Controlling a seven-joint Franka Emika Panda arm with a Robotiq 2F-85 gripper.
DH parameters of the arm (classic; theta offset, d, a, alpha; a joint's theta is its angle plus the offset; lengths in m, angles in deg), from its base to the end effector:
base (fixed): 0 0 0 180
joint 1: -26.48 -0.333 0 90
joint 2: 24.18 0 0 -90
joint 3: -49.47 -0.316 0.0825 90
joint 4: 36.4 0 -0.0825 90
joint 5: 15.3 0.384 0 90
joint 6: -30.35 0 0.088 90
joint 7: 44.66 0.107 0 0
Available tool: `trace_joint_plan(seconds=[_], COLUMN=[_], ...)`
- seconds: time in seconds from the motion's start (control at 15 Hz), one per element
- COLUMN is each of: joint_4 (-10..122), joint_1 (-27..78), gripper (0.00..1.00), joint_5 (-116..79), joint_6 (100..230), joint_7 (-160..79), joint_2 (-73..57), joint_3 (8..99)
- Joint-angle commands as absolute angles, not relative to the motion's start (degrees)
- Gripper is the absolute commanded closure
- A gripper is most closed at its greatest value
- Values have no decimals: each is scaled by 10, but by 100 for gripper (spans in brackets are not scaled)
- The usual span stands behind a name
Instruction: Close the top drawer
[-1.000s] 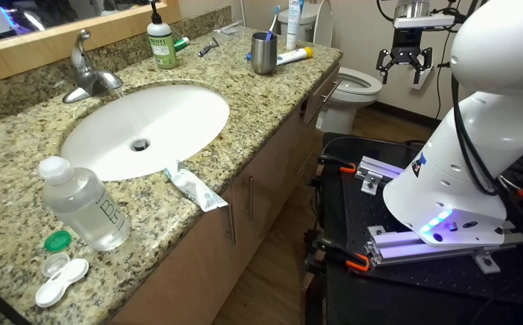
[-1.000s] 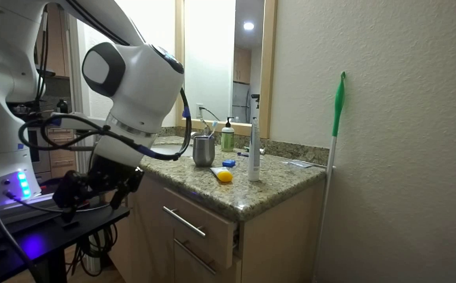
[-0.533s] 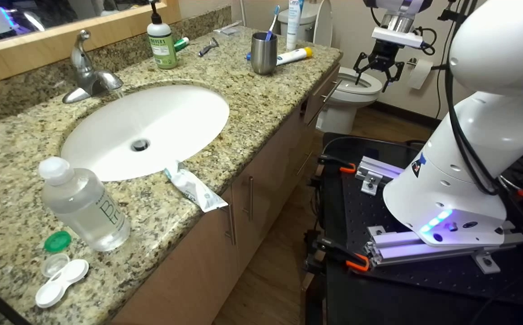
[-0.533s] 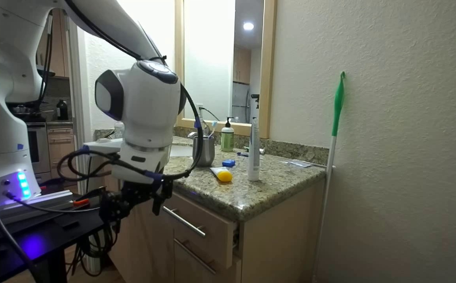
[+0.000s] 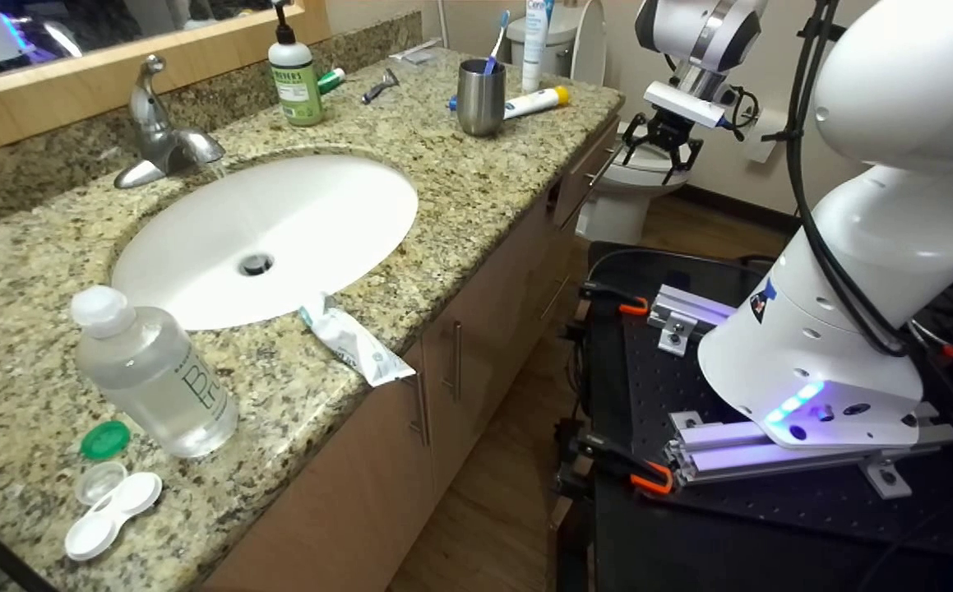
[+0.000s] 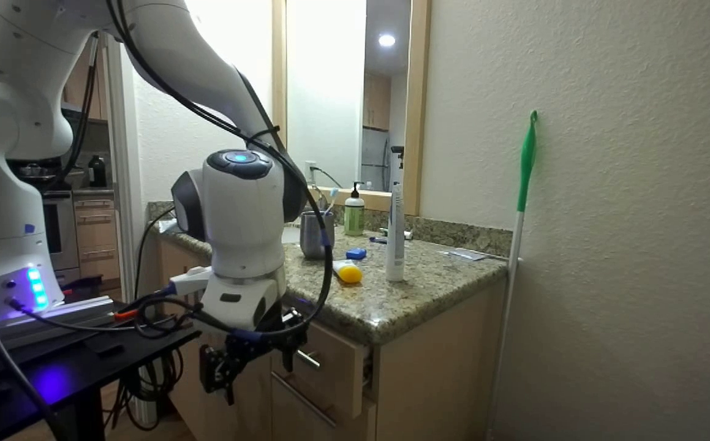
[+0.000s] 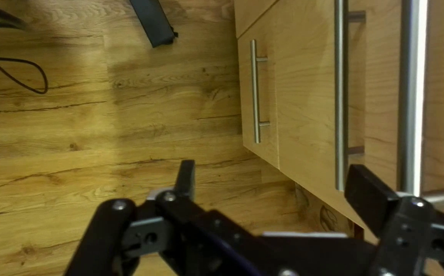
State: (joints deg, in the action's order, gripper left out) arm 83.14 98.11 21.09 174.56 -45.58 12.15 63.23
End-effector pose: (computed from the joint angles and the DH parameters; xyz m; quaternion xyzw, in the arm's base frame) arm 0.0325 -0.5524 0.1093 -0.5408 0.8332 -0.0078 0.1147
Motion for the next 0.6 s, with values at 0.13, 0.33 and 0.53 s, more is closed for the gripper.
trace_joint_plan(seconds=[0.13,0.33,0.53], joint_4=[729,704,703], joint_1=[1037,1043,1045], gripper=[0,0,0], joint_5=[291,295,292], joint_6=[1732,1684,1653], joint_7=[-490,-481,-496], joint_2=[193,203,196], joint_3=[570,565,570])
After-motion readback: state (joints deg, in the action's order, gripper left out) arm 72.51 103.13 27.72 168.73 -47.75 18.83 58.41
